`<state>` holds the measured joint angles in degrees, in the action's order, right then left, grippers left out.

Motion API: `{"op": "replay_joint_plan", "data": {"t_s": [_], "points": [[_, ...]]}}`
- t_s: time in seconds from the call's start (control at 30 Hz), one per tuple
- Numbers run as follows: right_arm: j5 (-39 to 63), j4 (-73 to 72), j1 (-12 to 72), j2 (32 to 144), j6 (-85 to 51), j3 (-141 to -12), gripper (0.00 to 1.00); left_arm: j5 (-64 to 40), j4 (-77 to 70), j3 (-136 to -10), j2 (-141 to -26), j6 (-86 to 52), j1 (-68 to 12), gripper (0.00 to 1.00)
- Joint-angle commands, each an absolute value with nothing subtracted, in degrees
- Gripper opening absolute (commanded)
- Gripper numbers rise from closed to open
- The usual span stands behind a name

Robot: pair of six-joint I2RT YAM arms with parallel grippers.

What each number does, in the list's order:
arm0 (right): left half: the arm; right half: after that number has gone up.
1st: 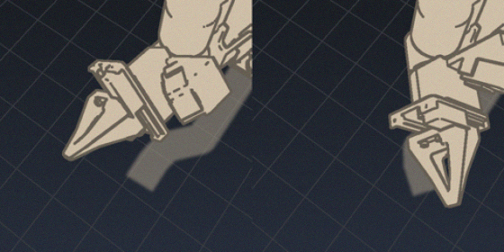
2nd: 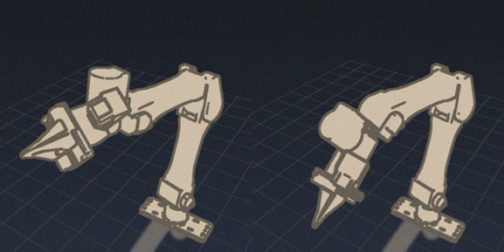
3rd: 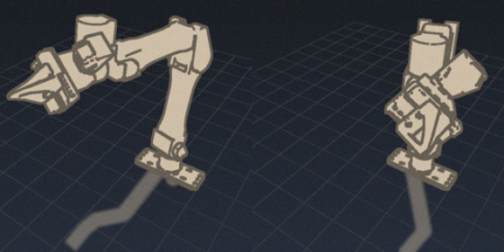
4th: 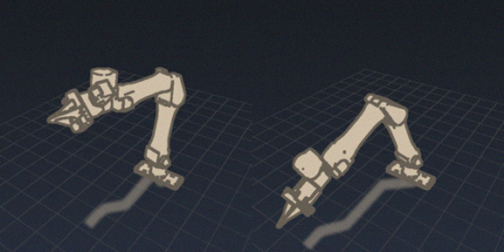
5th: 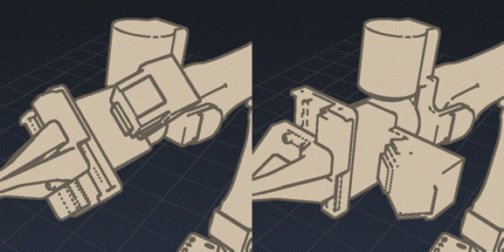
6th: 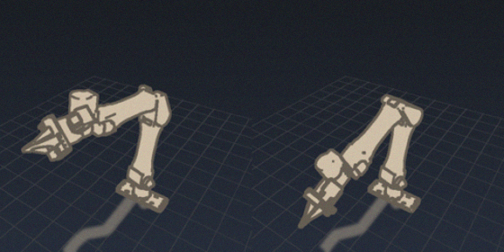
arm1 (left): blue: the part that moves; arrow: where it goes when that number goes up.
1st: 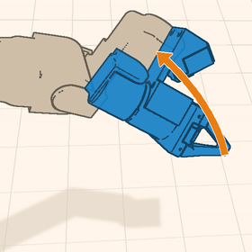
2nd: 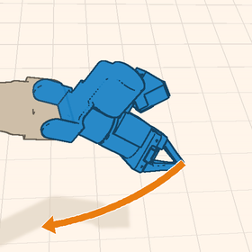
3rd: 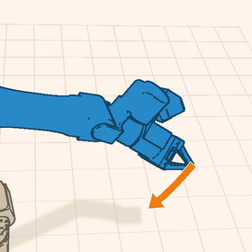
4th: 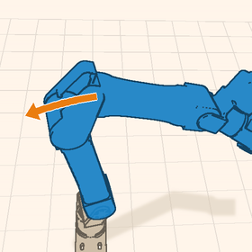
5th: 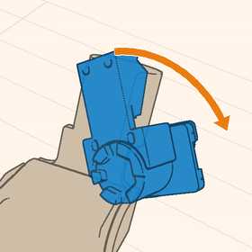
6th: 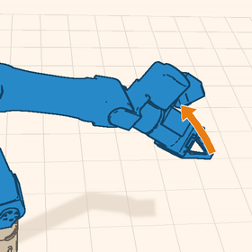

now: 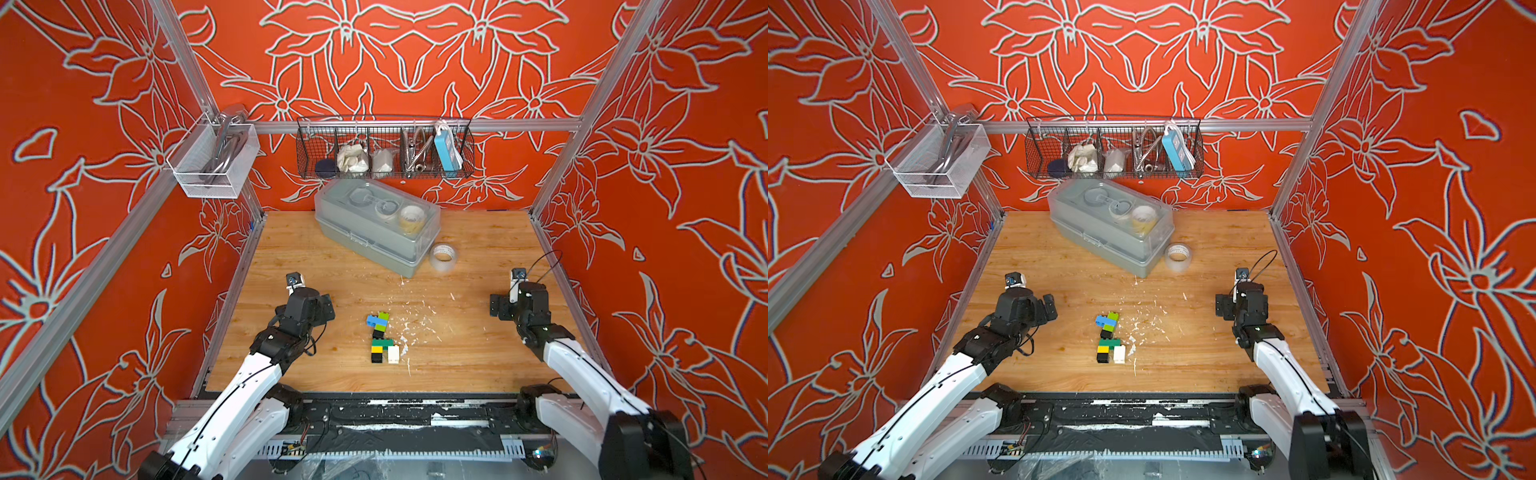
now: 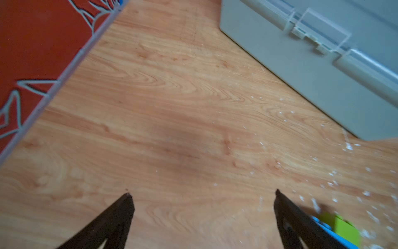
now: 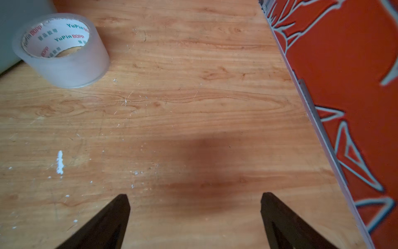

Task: Assemble a giraffe with lego
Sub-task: Reset both arms

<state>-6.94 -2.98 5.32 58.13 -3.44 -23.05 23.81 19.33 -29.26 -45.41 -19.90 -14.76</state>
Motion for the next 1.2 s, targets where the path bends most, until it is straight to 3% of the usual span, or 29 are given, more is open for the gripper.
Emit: {"op": "replay_joint_plan", "data": {"t_s": [0.0,0.17,0.3,0.6,0.67,1.17], "points": [[-2.3,-20.1,3.85,62.92,-0.08,-22.45,1.0,27.78,2.95,-25.86,-49.1,-11.14,-9.7,1.0],[0.22,-30.14,2.29,71.18,1.39,-21.62,1.0,26.86,-13.87,-15.75,-52.18,-8.22,-5.65,1.0],[0.99,-35.57,2.39,78.81,3.56,-23.19,1.0,23.84,-24.43,-15.04,-58.85,-6.47,-2.73,1.0],[-2.48,-35.55,1.79,80.36,1.04,-23.94,1.0,8.27,-40.12,-17.33,-74.87,-1.59,-0.08,1.0],[-2.47,-35.65,1.76,80.24,0.99,-23.88,1.0,7.57,-42.69,-18.54,-80.51,-1.09,-0.07,1.0],[-2.73,-36.25,1.83,79.59,1.18,-23.19,1.0,6.68,-44.43,-17.71,-80.6,-1.05,0.18,1.0]]}}
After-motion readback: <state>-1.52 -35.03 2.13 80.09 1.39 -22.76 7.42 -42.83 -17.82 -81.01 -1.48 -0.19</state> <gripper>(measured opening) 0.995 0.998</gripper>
